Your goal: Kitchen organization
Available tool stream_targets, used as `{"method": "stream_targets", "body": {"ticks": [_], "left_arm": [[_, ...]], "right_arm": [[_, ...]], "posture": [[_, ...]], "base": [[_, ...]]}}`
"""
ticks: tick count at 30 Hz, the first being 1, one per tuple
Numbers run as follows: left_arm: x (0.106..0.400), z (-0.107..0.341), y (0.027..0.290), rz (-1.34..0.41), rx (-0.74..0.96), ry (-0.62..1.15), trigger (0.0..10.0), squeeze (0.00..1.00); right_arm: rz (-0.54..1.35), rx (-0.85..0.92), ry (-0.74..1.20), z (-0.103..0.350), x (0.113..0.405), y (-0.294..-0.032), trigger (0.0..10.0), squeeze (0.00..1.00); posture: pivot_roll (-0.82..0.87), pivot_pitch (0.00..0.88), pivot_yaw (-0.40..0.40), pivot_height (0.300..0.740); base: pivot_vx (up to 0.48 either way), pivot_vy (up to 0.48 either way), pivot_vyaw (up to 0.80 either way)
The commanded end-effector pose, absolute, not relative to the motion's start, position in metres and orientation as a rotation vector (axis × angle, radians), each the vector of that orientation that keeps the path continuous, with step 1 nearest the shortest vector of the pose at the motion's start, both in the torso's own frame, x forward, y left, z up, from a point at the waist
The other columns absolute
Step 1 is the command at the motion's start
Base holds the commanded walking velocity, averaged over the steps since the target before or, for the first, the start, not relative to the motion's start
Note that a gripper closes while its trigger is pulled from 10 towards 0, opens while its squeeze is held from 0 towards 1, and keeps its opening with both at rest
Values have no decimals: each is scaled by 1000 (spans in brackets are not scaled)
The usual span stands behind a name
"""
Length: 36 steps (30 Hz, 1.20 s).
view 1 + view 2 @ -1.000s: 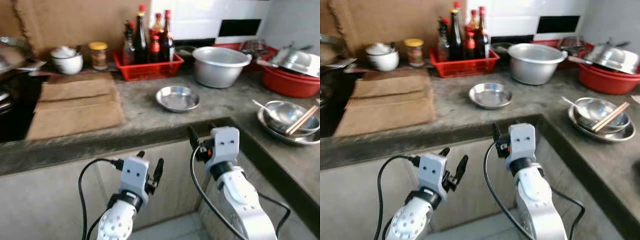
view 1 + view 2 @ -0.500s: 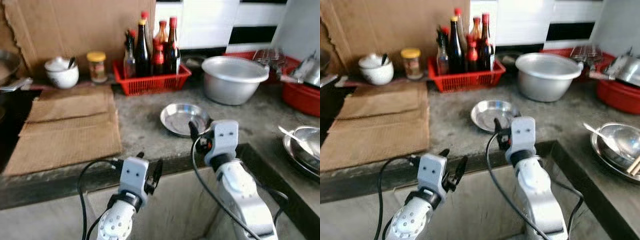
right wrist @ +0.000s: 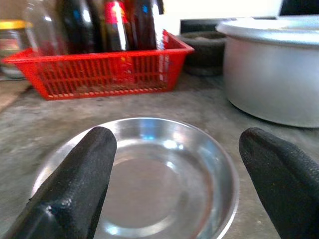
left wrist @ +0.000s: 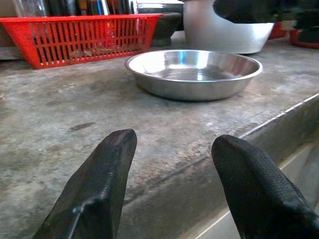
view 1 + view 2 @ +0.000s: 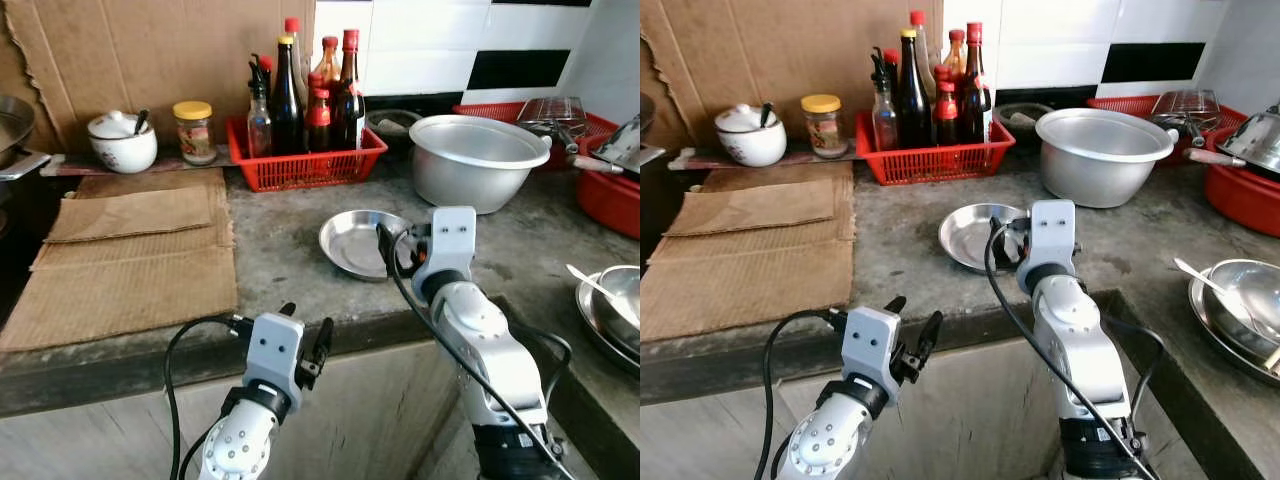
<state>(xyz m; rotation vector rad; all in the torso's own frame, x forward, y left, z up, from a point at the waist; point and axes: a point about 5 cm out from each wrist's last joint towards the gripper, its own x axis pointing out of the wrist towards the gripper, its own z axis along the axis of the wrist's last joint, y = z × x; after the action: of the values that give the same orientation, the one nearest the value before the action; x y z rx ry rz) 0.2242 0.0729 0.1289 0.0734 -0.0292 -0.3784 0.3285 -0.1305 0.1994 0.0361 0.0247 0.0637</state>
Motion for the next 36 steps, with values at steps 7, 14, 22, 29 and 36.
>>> {"method": "stream_targets", "body": {"ticks": [7,14,22,29,36], "left_arm": [[216,137,64,-433,-11,-66,10000,0],[212,145,59,-481,-32,-117,10000,0],[211,149,57,-494,-47,-136,10000,0],[213,149,57,-492,-43,-139,10000,0],[213,149,57,-487,-38,-140,10000,0]], "right_arm": [[27,86,228,192,348,-135,10000,0],[-5,116,347,181,357,-139,10000,0],[-34,190,387,186,366,-141,10000,0],[-10,192,476,178,366,-135,10000,0],[-8,146,520,172,366,-134,1098,0]], "posture": [[95,7,-62,740],[100,15,-72,740],[96,20,-71,740],[94,22,-72,740],[96,23,-77,740]], "base": [[0,0,0],[0,0,0],[0,0,0],[0,0,0],[0,0,0]]}}
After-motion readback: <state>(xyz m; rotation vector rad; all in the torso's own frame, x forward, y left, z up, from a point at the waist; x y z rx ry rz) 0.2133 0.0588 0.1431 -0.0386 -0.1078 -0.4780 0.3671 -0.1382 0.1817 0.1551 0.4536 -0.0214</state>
